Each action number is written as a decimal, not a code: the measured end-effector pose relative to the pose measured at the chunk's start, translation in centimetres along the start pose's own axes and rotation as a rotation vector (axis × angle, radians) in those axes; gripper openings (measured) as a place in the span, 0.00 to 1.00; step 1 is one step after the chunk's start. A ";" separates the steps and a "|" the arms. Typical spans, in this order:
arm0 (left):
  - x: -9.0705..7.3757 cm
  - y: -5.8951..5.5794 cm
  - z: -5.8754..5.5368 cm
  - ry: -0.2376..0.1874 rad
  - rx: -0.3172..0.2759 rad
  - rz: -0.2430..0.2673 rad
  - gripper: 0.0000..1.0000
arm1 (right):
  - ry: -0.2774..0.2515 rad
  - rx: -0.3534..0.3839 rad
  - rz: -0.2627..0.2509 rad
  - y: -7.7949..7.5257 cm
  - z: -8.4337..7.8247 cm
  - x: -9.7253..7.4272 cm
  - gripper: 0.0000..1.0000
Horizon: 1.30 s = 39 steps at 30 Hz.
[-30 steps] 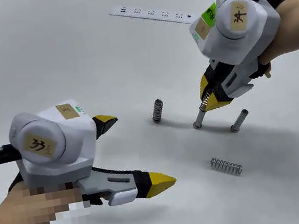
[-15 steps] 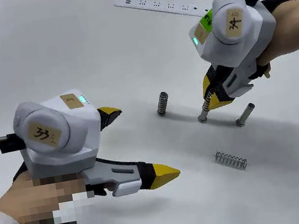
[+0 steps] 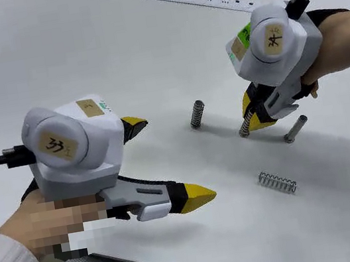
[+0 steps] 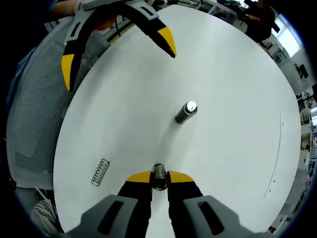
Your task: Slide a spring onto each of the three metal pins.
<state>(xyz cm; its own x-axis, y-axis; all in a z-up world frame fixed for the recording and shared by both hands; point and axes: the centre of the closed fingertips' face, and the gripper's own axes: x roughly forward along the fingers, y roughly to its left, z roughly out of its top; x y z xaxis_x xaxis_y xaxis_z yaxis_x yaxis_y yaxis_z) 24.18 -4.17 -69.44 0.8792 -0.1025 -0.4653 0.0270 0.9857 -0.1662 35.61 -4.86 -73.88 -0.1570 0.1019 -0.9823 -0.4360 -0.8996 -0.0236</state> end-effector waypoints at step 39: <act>0.1 -0.5 0.0 0.004 -0.002 -0.013 0.95 | -0.026 0.021 -0.028 -0.4 0.2 0.3 0.47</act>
<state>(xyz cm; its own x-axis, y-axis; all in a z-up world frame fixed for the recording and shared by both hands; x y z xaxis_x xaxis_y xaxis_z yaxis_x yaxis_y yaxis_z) 24.22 -4.64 -69.39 0.8771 -0.1158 -0.4662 0.0375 0.9841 -0.1739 35.56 -4.36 -74.11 -0.1677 0.1382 -0.9761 -0.4589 -0.8872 -0.0467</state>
